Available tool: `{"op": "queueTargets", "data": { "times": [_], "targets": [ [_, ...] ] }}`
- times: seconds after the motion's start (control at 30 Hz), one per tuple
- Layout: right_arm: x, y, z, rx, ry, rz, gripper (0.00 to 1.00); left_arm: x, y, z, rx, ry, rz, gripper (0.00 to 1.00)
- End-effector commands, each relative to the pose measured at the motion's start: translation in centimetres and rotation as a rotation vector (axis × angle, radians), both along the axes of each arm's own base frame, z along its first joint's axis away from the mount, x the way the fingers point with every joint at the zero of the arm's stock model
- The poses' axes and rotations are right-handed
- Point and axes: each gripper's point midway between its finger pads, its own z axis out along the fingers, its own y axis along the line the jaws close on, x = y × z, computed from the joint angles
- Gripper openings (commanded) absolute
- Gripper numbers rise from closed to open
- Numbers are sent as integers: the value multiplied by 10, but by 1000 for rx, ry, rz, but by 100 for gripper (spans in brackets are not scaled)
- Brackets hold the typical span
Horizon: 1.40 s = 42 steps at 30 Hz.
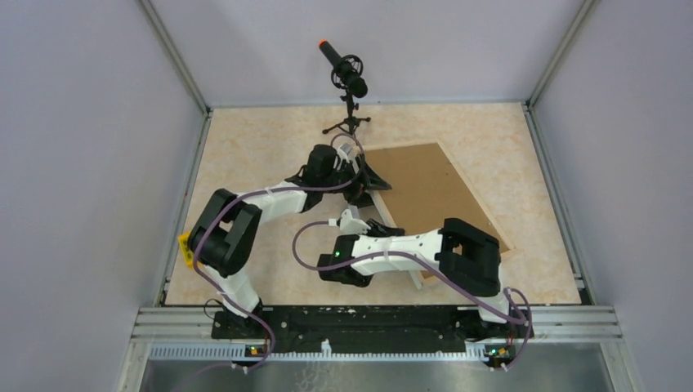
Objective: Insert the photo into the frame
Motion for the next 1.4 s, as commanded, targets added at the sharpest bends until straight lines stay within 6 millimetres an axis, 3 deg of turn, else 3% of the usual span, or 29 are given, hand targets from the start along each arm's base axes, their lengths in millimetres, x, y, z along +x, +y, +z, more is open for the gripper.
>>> {"op": "queueTargets", "data": {
  "times": [0.0,0.13,0.33,0.43,0.53,0.63,0.8,1.0,1.1,1.27,1.37],
  "targets": [
    [13,-6,67,126,-85,-5,0,4,7,63,-15,-249,-35,85],
    [22,-23,91,252,-29,-8,0,5,37,81,37,-356,26,98],
    [44,-34,115,624,120,65,0,7,118,113,80,-462,219,98],
    [62,-35,150,815,135,76,0,-4,146,118,149,-503,287,98],
    [82,-37,195,904,79,73,0,-29,152,119,133,-519,284,98],
    [109,-53,236,973,3,47,0,-50,153,110,115,-492,264,98],
    [153,-72,270,1168,-5,37,0,-68,160,101,141,-485,255,98],
    [174,-96,275,1452,47,8,0,-72,161,101,161,-498,239,98],
    [177,-121,259,1561,68,-47,0,-72,159,100,153,-495,225,98],
    [159,-166,212,1703,89,-100,0,-71,156,91,151,-476,206,98],
    [142,-175,165,1660,153,-123,0,-72,154,84,147,-461,193,98]
  ]
}}
